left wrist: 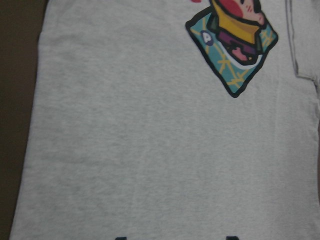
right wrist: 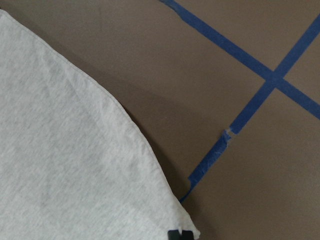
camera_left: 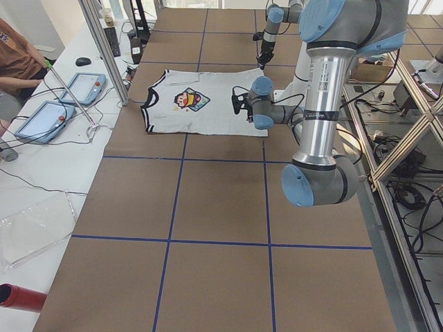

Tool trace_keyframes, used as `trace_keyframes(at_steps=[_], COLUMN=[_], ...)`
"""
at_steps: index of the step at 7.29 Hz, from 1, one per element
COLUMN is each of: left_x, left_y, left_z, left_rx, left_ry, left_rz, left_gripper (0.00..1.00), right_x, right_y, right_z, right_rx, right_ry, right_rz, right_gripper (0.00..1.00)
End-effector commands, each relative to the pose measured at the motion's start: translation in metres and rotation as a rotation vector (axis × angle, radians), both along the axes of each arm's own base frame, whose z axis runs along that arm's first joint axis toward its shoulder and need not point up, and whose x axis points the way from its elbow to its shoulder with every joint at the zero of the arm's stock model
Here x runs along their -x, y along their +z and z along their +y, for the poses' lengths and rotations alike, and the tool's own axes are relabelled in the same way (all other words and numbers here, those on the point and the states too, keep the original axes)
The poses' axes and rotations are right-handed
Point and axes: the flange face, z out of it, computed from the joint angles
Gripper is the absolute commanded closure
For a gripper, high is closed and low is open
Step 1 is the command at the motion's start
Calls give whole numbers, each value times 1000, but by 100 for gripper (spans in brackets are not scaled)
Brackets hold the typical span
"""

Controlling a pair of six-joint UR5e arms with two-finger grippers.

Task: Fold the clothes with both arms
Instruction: 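Grasp the two hem corners with the left and right grippers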

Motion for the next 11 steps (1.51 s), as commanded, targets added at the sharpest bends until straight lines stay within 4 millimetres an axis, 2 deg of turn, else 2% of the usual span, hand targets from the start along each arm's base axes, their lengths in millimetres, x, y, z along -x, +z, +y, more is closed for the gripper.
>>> trace_keyframes(at_steps=[1, 3, 8, 9, 10, 11], left_x=[-24, -39, -44, -44, -44, -44], left_y=[21, 30, 37, 36, 36, 37], left_z=[44, 71, 85, 86, 86, 85], left_rx=[103, 158, 158, 158, 158, 159], left_ry=[-57, -35, -8, -6, -6, -7], left_rz=[-168, -214, -239, -238, -238, -241], left_gripper=[27, 31, 40, 49, 67, 100], right_x=[-9, -9, -8, -8, -8, -9], right_y=[-1, -2, -3, -3, -3, -3], right_z=[-14, -13, -13, -13, -13, -13], right_rx=[26, 20, 19, 20, 20, 19], right_ry=[-34, -45, -45, -47, -46, -46], right_rz=[-9, -10, -13, -12, -13, -13], right_gripper=[100, 100, 100, 100, 100, 100])
